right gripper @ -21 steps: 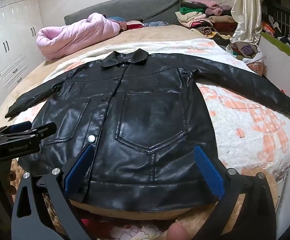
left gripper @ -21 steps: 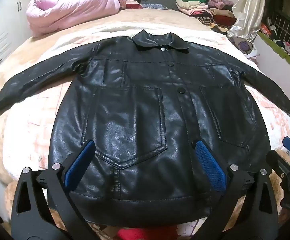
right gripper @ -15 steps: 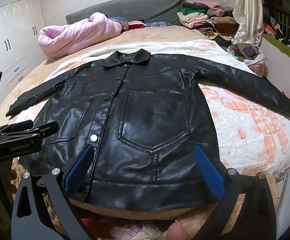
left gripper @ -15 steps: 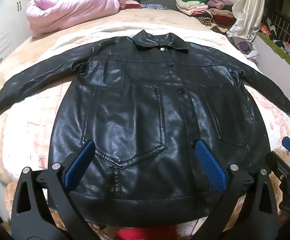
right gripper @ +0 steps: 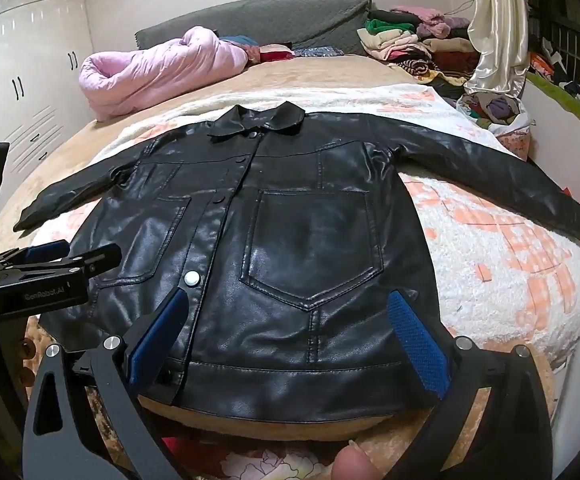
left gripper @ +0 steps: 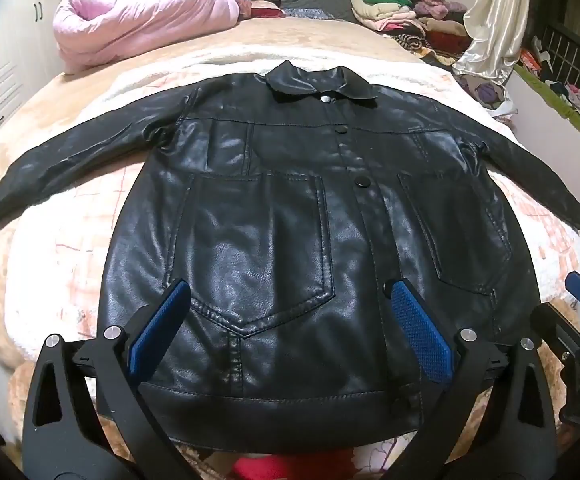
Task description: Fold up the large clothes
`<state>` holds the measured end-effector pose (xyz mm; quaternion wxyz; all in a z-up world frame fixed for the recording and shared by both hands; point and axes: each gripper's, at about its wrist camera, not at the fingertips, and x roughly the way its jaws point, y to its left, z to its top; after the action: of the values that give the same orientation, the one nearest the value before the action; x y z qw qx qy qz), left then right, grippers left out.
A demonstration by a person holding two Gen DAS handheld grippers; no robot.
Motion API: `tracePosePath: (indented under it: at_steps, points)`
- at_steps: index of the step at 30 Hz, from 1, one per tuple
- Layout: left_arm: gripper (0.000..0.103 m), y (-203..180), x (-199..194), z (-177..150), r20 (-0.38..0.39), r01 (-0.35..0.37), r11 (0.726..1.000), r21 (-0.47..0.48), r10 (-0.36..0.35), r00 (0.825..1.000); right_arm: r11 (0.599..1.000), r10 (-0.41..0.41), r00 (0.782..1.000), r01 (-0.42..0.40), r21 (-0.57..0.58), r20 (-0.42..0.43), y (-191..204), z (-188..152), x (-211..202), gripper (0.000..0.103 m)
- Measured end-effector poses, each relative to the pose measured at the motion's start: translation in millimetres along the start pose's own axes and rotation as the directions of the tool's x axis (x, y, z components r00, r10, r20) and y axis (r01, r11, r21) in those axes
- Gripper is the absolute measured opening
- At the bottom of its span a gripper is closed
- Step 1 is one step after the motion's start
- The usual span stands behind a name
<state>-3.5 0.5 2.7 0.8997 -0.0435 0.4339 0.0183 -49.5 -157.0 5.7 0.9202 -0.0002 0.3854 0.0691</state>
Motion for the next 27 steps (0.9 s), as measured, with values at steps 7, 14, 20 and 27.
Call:
tracePosePath:
  at_steps: [7,14,20,27]
  points:
    - [0.094,-0.6,-0.9,0.7,0.003,0.004,1.000,0.002,-0.004,1.000,1.000,0.007,1.000,-0.007,-0.003,0.001,-0.7,0.7,-1.8,0.099]
    - [0.094,0.4,-0.9,-0.8,0.002,0.004,1.000,0.003,-0.004,1.000,1.000,0.007,1.000,-0.007,-0.002,0.001,-0.9,0.5,-1.6,0.099]
    - [0.094,1.0,1.6,1.5,-0.001,0.004,1.000,0.004,-0.004,1.000,1.000,0.007,1.000,-0.007,-0.006,0.003,0.2,0.9,-0.3,0.099]
    - [0.094,0.5,0.9,1.8,0.002,0.004,1.000,0.006,-0.004,1.000,1.000,0.005,1.000,-0.005,-0.007,0.004,0.9,1.1,-0.7,0.099]
